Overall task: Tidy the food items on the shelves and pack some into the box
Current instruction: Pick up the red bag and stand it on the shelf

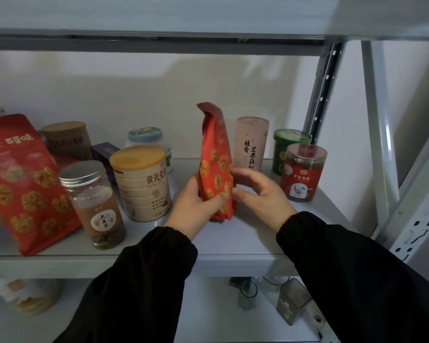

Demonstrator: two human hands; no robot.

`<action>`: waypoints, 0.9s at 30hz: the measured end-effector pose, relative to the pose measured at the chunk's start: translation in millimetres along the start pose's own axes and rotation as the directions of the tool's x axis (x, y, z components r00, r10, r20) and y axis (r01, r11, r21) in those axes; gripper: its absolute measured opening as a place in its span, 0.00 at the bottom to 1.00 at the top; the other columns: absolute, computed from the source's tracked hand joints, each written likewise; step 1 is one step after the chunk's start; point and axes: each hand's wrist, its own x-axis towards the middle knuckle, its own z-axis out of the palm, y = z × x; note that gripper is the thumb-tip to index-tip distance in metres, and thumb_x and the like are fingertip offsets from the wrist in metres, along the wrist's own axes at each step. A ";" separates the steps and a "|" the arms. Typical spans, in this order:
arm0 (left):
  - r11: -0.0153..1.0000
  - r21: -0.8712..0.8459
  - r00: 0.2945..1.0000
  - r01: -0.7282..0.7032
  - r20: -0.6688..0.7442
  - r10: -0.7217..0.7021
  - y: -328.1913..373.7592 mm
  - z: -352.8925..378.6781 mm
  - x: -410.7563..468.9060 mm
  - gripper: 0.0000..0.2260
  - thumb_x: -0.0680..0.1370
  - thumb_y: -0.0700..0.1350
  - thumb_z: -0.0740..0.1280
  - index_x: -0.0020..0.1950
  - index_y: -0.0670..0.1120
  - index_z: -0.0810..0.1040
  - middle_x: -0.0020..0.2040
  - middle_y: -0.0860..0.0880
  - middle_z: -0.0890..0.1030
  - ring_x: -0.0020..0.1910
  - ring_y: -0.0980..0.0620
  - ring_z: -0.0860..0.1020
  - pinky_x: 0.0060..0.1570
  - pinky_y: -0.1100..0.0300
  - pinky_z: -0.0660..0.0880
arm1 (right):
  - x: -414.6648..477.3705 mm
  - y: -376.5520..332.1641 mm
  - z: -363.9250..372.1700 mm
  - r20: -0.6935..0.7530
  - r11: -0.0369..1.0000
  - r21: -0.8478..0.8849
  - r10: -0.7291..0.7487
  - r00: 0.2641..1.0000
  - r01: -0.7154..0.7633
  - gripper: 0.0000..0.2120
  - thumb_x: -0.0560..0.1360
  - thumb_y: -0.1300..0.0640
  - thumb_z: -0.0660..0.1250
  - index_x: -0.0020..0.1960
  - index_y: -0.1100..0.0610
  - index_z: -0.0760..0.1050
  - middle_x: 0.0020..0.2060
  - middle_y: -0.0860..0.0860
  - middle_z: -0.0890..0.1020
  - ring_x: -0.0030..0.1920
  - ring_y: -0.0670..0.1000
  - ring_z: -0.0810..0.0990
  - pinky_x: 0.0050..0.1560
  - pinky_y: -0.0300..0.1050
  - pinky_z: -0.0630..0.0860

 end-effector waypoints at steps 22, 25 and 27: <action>0.834 0.549 0.990 0.064 -0.139 0.016 7.5 -2.7 -3.7 0.07 0.86 0.46 0.60 0.62 0.48 0.73 0.52 0.51 0.80 0.48 0.54 0.81 0.37 0.66 0.70 | 10.2 15.5 0.8 0.018 0.954 -0.248 0.179 0.984 -0.169 0.30 0.75 0.56 0.78 0.72 0.47 0.70 0.61 0.43 0.83 0.61 0.44 0.82 0.67 0.53 0.79; 0.551 0.834 0.999 0.034 -0.046 0.009 0.9 -12.6 -16.7 0.09 0.83 0.47 0.64 0.57 0.42 0.69 0.53 0.44 0.75 0.53 0.43 0.78 0.45 0.58 0.68 | 15.2 13.9 4.0 -0.013 0.949 -0.272 0.164 0.986 -0.161 0.29 0.77 0.57 0.76 0.73 0.48 0.69 0.62 0.44 0.83 0.62 0.45 0.81 0.67 0.51 0.78; 0.407 0.913 0.997 -0.036 0.060 -0.045 0.4 -16.8 -25.2 0.11 0.82 0.50 0.63 0.57 0.43 0.69 0.57 0.43 0.74 0.56 0.43 0.75 0.51 0.54 0.69 | 21.3 11.3 7.3 -0.020 0.942 -0.300 0.151 0.988 -0.150 0.27 0.78 0.57 0.75 0.73 0.49 0.68 0.62 0.44 0.82 0.62 0.45 0.80 0.64 0.45 0.77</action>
